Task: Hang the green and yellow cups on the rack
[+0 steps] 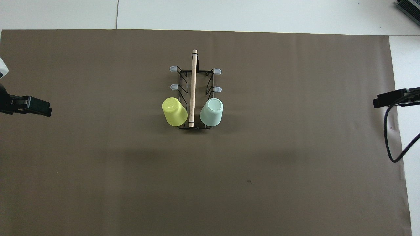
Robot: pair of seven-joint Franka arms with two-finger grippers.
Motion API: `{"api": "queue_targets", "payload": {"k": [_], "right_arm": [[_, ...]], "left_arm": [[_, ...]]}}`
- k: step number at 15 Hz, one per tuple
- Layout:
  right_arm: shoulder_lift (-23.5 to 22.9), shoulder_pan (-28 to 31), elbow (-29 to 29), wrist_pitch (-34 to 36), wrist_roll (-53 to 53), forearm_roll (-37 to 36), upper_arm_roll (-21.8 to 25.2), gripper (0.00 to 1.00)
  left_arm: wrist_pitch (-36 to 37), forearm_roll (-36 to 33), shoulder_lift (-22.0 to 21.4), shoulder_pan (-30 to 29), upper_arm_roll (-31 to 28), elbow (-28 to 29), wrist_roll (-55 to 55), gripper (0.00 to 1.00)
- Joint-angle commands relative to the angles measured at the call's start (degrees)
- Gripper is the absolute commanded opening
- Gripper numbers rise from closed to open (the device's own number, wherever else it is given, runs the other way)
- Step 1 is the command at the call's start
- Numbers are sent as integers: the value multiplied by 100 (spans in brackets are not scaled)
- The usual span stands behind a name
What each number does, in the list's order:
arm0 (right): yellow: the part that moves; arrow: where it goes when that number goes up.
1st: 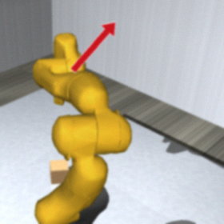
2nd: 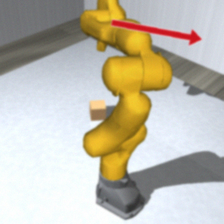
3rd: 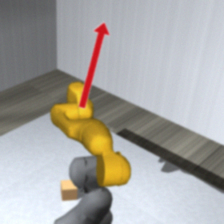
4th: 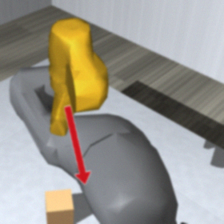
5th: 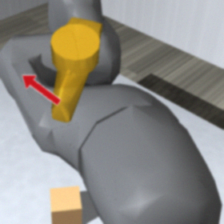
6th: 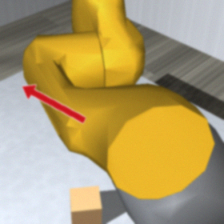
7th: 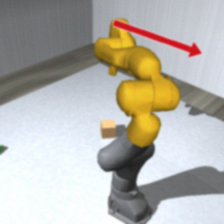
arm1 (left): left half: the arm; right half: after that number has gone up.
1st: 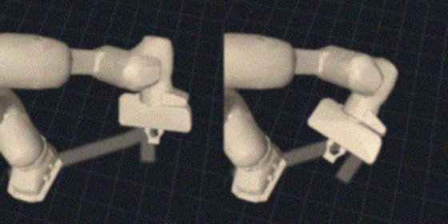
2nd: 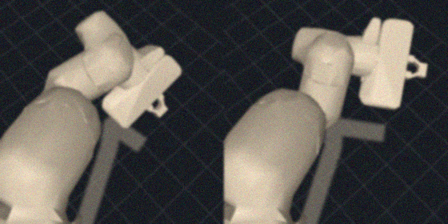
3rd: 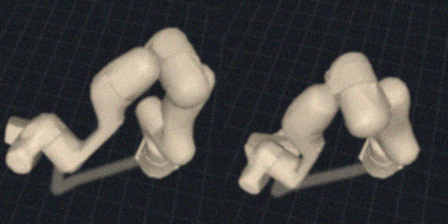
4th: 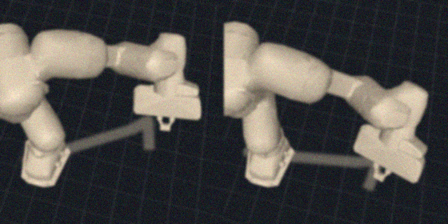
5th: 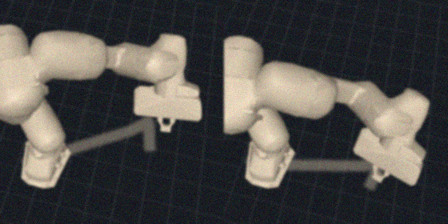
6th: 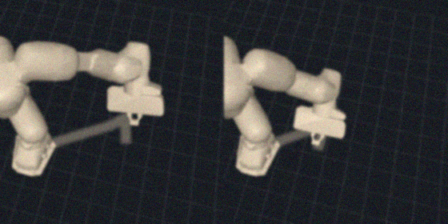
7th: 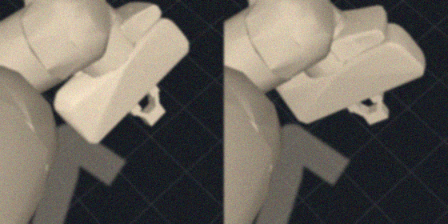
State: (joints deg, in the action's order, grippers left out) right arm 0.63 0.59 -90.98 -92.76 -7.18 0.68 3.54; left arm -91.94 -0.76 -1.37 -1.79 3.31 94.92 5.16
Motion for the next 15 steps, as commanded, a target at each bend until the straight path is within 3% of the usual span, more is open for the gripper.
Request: {"api": "queue_targets", "payload": {"k": [1,5,15], "right_arm": [[113,-15,-174,-67,155,2,7,100],[218,11,-402,-137,452,55,15,100],[201,-15,-341,-137,348,46,7,100]], "left_arm": [[-97,50,-144,-23,-5,176,-41,100],[-132,50,-144,-15,3,176,-41,100],[-123,50,-144,12,-5,176,-15,100]]}}
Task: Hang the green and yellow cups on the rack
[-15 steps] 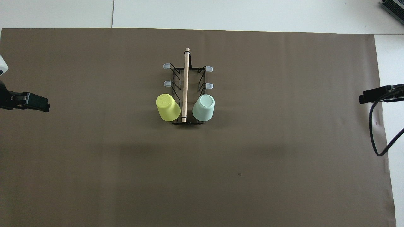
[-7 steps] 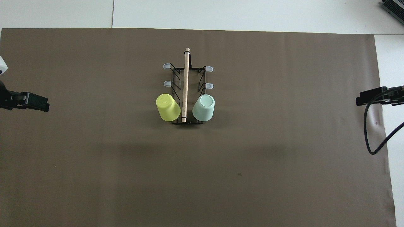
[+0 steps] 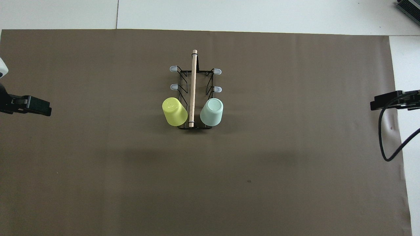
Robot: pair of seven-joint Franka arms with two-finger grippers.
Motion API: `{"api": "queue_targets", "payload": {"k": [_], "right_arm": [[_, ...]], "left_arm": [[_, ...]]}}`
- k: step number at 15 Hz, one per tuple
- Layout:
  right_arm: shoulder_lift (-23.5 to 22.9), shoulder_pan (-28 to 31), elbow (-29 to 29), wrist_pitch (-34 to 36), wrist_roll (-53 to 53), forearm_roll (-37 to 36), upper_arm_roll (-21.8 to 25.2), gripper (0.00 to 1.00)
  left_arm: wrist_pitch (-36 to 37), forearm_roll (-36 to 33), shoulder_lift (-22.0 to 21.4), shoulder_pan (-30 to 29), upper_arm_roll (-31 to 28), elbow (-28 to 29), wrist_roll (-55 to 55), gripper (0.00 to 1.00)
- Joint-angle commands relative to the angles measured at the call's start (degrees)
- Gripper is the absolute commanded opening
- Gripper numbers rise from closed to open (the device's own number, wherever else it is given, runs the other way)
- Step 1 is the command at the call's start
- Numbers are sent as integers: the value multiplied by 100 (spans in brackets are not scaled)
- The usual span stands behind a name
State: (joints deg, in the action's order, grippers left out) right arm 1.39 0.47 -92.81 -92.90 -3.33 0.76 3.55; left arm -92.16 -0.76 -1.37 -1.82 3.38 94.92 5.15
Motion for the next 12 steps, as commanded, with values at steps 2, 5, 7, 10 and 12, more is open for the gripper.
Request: {"api": "queue_targets", "payload": {"k": [2,5,7,10,12], "right_arm": [[125,-3,-159,-132,-36,38,14,100],[125,-3,-159,-132,-36,38,5,100],[125,-3,-159,-132,-36,38,5,100],[125,-3,-159,-141,-36,38,5,100],[125,-12,-159,-141,-36,38,5,100]], "left_arm": [[-109,50,-144,23,-13,176,-5,100],[-118,50,-144,23,-13,176,30,100],[-109,50,-144,15,-13,185,30,100],[-22,50,-144,23,-4,159,21,100],[268,50,-127,6,-4,36,283,100]]}}
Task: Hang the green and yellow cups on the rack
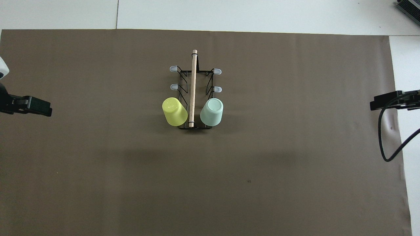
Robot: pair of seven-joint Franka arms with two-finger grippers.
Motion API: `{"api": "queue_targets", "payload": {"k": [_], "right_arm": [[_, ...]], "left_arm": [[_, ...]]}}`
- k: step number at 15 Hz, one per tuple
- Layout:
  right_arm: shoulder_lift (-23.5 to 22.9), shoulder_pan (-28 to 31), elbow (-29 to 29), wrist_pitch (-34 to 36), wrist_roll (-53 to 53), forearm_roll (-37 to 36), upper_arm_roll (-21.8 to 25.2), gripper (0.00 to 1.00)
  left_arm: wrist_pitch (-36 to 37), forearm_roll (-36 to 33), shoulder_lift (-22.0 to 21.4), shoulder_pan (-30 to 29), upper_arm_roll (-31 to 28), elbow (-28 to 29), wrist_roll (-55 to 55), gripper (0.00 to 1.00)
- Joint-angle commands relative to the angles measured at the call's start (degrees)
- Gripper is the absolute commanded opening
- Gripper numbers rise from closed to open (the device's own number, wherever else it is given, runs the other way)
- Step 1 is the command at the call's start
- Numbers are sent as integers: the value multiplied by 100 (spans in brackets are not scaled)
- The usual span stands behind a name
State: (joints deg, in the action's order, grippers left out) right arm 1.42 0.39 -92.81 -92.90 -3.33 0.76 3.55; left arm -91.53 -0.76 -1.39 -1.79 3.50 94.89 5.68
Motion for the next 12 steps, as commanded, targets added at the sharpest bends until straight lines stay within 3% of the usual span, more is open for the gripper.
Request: {"api": "queue_targets", "payload": {"k": [1,3,7,12], "right_arm": [[122,-4,-158,-132,-28,38,5,100],[122,-4,-158,-140,-36,38,5,100],[122,-4,-158,-140,-28,38,5,100],[122,-4,-150,-140,-28,38,5,100]], "left_arm": [[276,102,-98,-40,-16,-75,432,100],[372,427,-63,-6,-42,-303,407,100],[601,445,-37,30,2,-568,407,100],[654,401,-45,65,20,-534,425,100]]}}
